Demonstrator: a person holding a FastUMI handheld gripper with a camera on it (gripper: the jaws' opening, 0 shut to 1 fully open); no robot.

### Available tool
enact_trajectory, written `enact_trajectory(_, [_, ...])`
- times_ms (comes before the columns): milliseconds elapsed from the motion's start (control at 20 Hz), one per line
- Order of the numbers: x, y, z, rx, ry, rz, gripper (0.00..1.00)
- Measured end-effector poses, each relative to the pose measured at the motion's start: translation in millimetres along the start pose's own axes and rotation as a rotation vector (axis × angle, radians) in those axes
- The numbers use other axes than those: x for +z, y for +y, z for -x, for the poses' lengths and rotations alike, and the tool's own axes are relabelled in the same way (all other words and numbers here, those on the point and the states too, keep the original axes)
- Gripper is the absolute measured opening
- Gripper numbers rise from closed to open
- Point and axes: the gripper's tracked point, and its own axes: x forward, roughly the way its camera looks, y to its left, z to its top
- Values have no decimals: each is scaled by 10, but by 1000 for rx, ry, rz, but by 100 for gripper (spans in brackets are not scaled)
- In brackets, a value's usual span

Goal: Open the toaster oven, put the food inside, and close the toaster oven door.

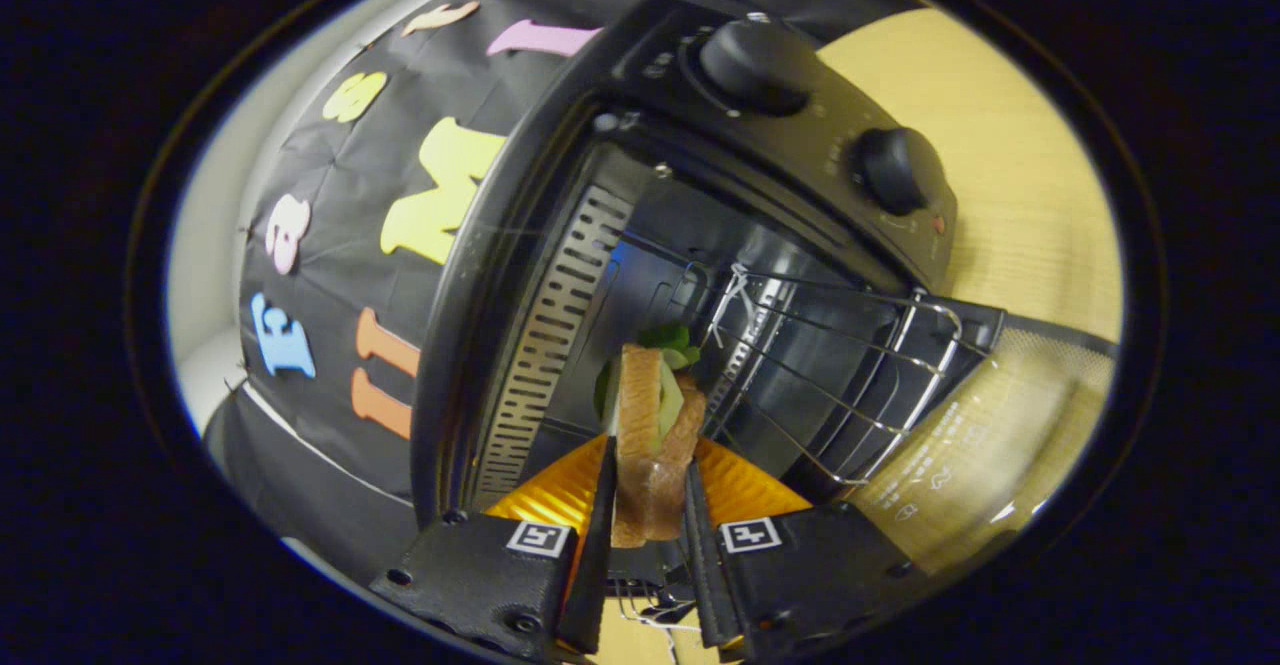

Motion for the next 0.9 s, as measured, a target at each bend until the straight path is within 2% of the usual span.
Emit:
enact_trajectory(150, [-38, 15, -24, -13, 40, 139, 47])
enact_trajectory(350, [-203, 73, -3, -31, 82, 430, 78])
enact_trajectory(400, [-250, 110, -11, -11, 101, 494, 85])
enact_trajectory(500, [-338, 67, -15, -29, 129, 562, 100])
enact_trajectory(750, [-421, -49, 73, -140, 210, 806, 100])
enact_trajectory(900, [-508, -105, 85, -180, 271, 851, 100])
